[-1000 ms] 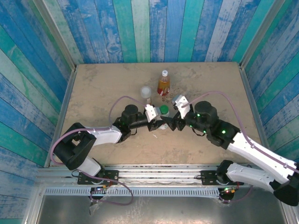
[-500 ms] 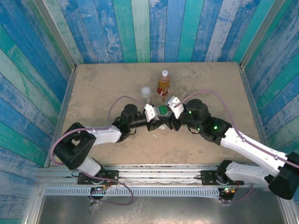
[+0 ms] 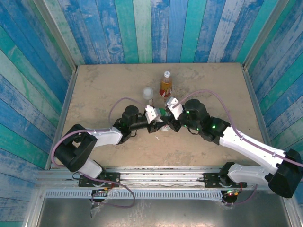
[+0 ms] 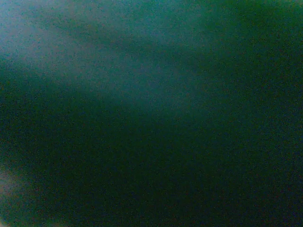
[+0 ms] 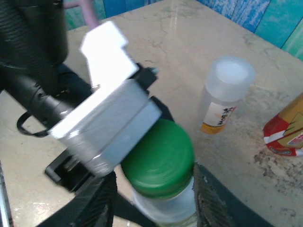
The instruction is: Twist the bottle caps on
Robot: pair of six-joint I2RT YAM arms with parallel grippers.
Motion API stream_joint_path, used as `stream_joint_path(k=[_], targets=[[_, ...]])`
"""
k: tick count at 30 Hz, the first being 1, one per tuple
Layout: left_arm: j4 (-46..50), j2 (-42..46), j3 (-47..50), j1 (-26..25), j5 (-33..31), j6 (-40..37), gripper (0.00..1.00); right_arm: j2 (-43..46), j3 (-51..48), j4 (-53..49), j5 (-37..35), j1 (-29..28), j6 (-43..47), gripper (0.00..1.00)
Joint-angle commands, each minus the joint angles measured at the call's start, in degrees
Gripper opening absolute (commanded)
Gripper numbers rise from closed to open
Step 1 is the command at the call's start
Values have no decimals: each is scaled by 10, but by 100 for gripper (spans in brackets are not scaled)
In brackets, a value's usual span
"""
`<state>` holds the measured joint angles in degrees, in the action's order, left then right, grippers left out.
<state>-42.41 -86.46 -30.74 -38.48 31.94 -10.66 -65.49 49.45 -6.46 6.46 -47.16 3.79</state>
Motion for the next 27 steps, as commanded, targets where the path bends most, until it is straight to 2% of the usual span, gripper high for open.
stream_joint_path(k=[1,5,7,8,9,10,13,17,19,21,27], targets=[[-31,17,-7,-16,35,-27,56,-9,13,23,-6,6,-8,37],[-6,13,-18,-16,44,-34,57,-10,12,28,-6,12,-19,25],[3,13,-22,-16,48,-36,57,-8,12,30,-11,12,-22,24],[-2,14,-20,-16,47,-34,61,-6,11,31,-16,13,-25,23],[-6,15,-17,-16,45,-30,78,-4,10,31,-23,13,-26,23],[-7,18,-15,-17,38,-27,89,1,8,31,-31,13,-29,23],[-9,29,-8,-17,19,-23,98,23,-6,34,-47,17,-34,23],[-21,27,-4,-16,20,-18,97,48,-25,41,-41,30,-48,22],[-24,18,-5,-16,11,-12,100,54,-33,44,-41,33,-52,22],[-37,7,0,-17,-2,-3,95,58,-38,44,-40,35,-53,22],[-46,-13,-8,-16,22,1,92,69,-66,47,-34,40,-69,27]])
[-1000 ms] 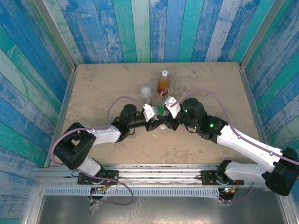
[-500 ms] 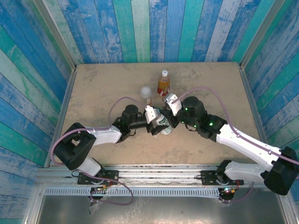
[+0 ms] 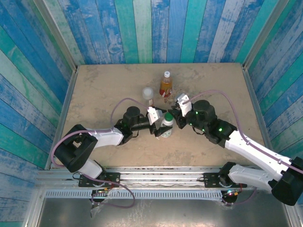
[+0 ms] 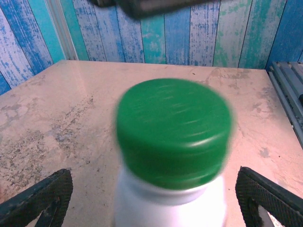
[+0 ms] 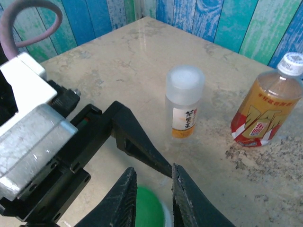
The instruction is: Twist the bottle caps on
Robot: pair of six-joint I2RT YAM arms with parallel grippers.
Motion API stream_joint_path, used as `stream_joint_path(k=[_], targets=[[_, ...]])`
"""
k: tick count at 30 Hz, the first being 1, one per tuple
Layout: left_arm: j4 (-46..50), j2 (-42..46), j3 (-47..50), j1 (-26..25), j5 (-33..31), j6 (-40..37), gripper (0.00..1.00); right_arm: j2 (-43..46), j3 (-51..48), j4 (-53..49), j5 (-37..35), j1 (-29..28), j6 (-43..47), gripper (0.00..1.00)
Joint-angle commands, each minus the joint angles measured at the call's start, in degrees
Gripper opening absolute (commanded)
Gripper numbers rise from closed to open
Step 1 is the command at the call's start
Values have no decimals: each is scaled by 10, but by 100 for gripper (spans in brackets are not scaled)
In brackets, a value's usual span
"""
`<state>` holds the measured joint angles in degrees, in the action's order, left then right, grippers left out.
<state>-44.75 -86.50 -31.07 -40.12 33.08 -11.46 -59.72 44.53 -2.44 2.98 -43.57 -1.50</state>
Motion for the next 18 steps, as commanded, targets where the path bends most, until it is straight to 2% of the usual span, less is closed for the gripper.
stream_joint_path(k=[1,4,12,14,16,18], targets=[[-26,-15,-5,-1,13,11,91,15,-22,7,7,4,-19,29],[-30,-26,-9,0,24,18,90,27,-31,10,10,4,-29,32],[-42,-42,-10,0,28,27,67,60,-29,3,-8,5,-17,36],[-45,-44,-10,0,31,28,64,62,-30,2,-10,5,-17,38],[-46,-46,-11,0,36,29,58,64,-30,1,0,5,-15,42],[-47,-47,-11,-1,38,30,57,65,-31,-3,17,5,-4,52]])
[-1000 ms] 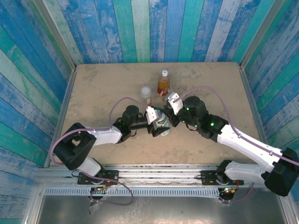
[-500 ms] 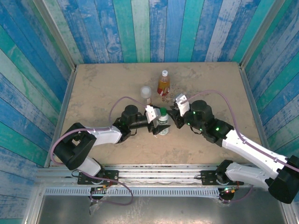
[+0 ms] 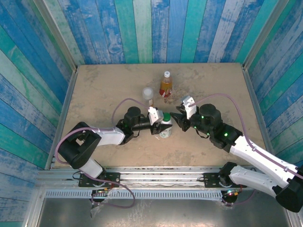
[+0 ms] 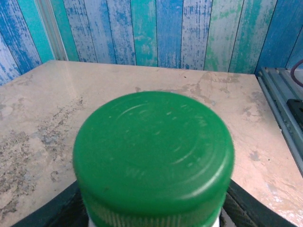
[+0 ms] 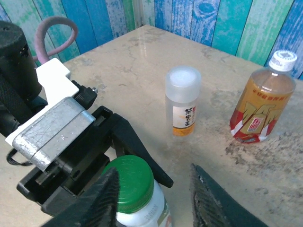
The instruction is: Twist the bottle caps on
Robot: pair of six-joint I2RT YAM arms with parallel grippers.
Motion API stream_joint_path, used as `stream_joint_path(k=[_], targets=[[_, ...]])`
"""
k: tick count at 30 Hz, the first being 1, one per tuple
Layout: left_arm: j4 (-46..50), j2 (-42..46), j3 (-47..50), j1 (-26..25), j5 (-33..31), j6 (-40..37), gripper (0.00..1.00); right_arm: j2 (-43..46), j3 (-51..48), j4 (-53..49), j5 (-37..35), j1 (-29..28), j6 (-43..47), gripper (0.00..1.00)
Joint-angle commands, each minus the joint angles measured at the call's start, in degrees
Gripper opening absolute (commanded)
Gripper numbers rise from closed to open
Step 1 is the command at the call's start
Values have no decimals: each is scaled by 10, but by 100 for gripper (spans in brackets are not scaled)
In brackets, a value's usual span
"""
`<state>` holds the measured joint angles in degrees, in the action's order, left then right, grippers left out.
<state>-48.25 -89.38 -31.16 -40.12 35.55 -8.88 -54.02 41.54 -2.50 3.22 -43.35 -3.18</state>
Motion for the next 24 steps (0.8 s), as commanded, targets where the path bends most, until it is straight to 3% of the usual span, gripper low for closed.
stream_joint_path(k=[1,4,7,14,19,24], targets=[[-14,-18,-9,0,15,3,57,9,0,-11,31,3,27,59],[-12,-16,-9,0,18,2,57,2,2,-25,67,3,49,73],[-12,-16,-9,0,19,0,57,-21,11,-25,71,3,49,75],[-8,-18,-11,0,31,-2,57,-97,51,-27,102,3,57,61],[0,-17,-13,0,43,-8,57,-117,62,-36,114,3,65,45],[1,-13,-13,0,44,-9,57,-119,67,-61,114,5,75,44]])
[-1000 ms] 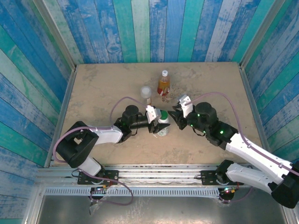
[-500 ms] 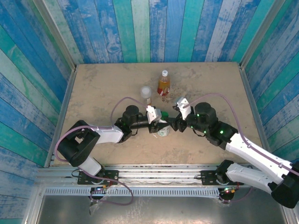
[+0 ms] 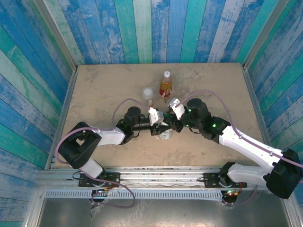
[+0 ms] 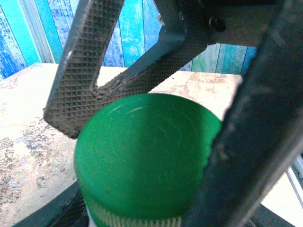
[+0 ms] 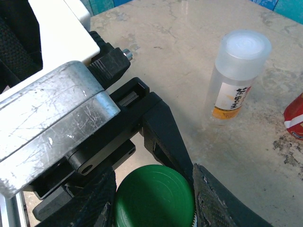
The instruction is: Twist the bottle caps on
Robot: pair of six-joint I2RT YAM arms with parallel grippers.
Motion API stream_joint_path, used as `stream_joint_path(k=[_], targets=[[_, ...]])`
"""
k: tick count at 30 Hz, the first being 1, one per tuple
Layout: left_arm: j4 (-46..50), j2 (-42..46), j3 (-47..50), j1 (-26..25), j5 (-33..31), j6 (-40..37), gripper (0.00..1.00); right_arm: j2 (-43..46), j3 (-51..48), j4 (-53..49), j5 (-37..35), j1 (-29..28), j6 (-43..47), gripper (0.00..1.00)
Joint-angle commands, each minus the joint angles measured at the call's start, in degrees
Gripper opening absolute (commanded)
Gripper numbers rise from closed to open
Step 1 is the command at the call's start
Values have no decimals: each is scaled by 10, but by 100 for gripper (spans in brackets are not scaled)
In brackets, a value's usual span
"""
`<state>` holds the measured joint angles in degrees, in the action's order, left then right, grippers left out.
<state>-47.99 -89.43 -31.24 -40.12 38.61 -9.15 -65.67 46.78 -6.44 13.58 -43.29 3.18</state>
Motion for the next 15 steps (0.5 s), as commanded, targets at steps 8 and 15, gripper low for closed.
stream_joint_path(k=[8,15], targets=[[-2,-15,-13,1,16,-7,58,-19,26,-36,0,8,13,51],[2,-14,-13,1,12,-11,58,-18,30,-31,8,16,10,31]])
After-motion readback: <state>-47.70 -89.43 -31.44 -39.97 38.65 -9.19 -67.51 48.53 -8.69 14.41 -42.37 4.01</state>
